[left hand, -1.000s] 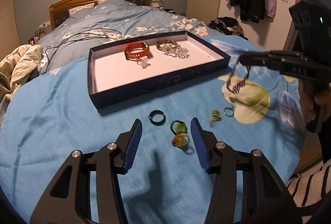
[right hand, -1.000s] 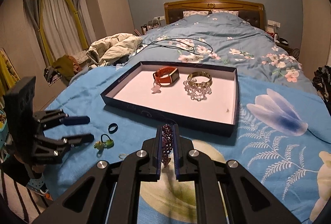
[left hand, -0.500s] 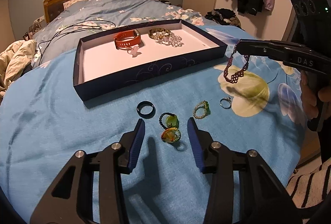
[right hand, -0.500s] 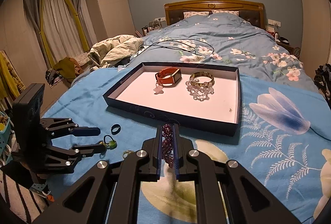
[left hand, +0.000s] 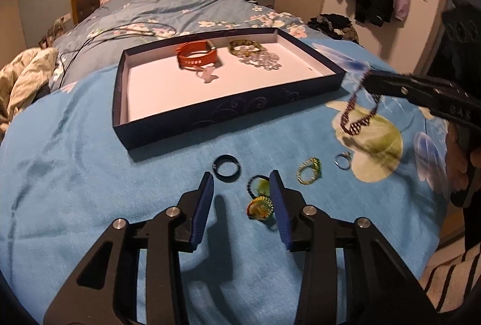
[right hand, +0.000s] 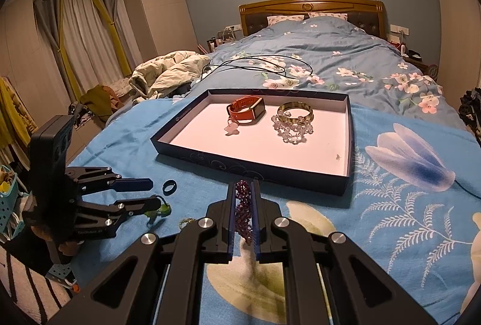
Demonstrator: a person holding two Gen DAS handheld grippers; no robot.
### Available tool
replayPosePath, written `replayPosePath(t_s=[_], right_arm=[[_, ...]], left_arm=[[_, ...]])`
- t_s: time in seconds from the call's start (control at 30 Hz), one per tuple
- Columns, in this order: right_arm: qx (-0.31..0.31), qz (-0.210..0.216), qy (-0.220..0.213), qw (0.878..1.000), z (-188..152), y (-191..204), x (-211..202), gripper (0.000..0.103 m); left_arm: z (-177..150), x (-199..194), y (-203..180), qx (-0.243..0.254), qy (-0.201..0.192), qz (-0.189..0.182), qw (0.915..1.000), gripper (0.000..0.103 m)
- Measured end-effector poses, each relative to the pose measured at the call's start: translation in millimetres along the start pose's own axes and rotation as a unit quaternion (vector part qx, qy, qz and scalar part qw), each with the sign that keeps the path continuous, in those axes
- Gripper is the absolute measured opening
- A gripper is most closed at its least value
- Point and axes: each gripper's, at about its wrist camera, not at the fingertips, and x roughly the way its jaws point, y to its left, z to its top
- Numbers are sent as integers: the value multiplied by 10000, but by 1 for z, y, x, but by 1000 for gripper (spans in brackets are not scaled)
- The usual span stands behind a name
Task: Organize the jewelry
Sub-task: 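Lift the beaded bracelet with the right tool while the left tool hovers over the rings, then grasp the black ring with the left tool while the right tool carries the bracelet toward the tray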
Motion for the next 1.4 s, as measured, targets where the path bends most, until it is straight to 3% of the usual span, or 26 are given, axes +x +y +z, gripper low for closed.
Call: replayPosePath(t_s=[0.2,0.57,0.73,0.87,1.07,1.17,1.4], right_arm=[[18,9,11,10000,0,0,3,8],[28,48,42,10000,1,0,7,8],[36,78,40,10000,1,0,8,8],[45,106,47,9999,1,-1,9,8],[43,92,47,9999,1,-1,11,8],[59,99,64,9999,1,-1,12,8],[25,139,49,9999,3,1,11,8]], left_arm=[[11,6,14,-264,-1,-7,9997,37],[16,26,12,-166,305,5,9994,30],[19,7,17,-179,-65,23,9998,37],[20,9,28,-221,9,142,9997,32],[8,12,17,156,182,45,9997,32],[6,18,11,313,313,196,9988,32],[10,23,10,389,321,176,9986,29]])
